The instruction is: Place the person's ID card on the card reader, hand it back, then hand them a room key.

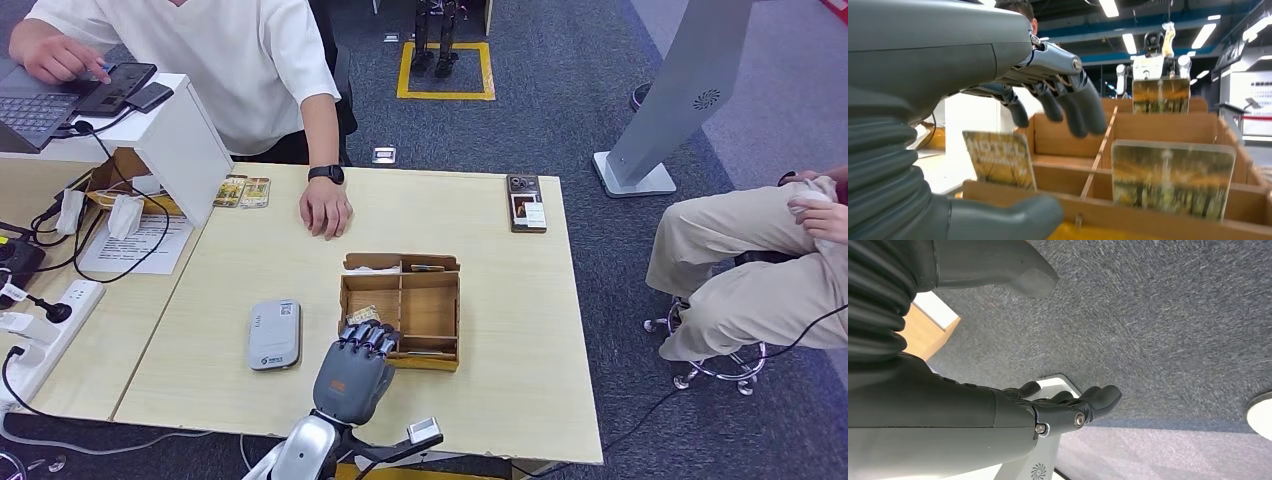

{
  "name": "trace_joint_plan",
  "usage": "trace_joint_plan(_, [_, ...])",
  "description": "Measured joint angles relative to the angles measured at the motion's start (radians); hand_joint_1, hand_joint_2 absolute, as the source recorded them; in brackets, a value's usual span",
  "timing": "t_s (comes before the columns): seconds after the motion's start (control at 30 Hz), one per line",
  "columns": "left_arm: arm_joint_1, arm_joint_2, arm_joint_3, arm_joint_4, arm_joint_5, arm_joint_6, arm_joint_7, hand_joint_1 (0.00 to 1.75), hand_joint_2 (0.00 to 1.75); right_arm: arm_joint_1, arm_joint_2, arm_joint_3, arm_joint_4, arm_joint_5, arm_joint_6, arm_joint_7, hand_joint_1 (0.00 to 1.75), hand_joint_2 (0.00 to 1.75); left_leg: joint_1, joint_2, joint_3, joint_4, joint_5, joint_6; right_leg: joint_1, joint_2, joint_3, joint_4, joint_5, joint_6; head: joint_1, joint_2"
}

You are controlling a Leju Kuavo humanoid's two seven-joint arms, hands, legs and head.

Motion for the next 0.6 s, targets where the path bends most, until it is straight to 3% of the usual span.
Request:
trace_joint_plan(0.1, [-0.006, -0.001, 0.001, 0.040, 0.000, -0.023, 0.001, 0.21, 1.75, 0.000, -0.004, 0.000, 0.001, 0.008, 0.000, -0.005, 0.00, 1.75, 0.000, 0.000, 0.000, 0.000, 0.000, 0.000, 0.000, 0.000, 0.000, 0.000, 0.000, 0.000, 0.000, 0.000])
trace_joint_plan(0.37, [-0.011, -0.010, 0.008, 0.110, 0.000, -0.031, 0.006, 0.21, 1.75, 0.000, -0.009, 0.000, 0.006, 0.017, 0.000, -0.012, 0.00, 1.75, 0.000, 0.000, 0.000, 0.000, 0.000, 0.000, 0.000, 0.000, 0.000, 0.000, 0.000, 0.000, 0.000, 0.000])
trace_joint_plan(0.5, [-0.011, -0.011, 0.010, 0.119, 0.000, -0.031, 0.006, 0.01, 1.75, 0.000, -0.010, 0.000, 0.007, 0.017, 0.000, -0.012, 0.00, 1.75, 0.000, 0.000, 0.000, 0.000, 0.000, 0.000, 0.000, 0.000, 0.000, 0.000, 0.000, 0.000, 0.000, 0.000])
trace_joint_plan(0.6, [-0.011, -0.013, 0.014, 0.127, 0.000, -0.027, 0.006, 0.00, 1.75, 0.000, -0.010, 0.000, 0.008, 0.019, 0.000, -0.012, 0.00, 1.75, 0.000, 0.000, 0.000, 0.000, 0.000, 0.000, 0.000, 0.000, 0.000, 0.000, 0.000, 0.000, 0.000, 0.000])
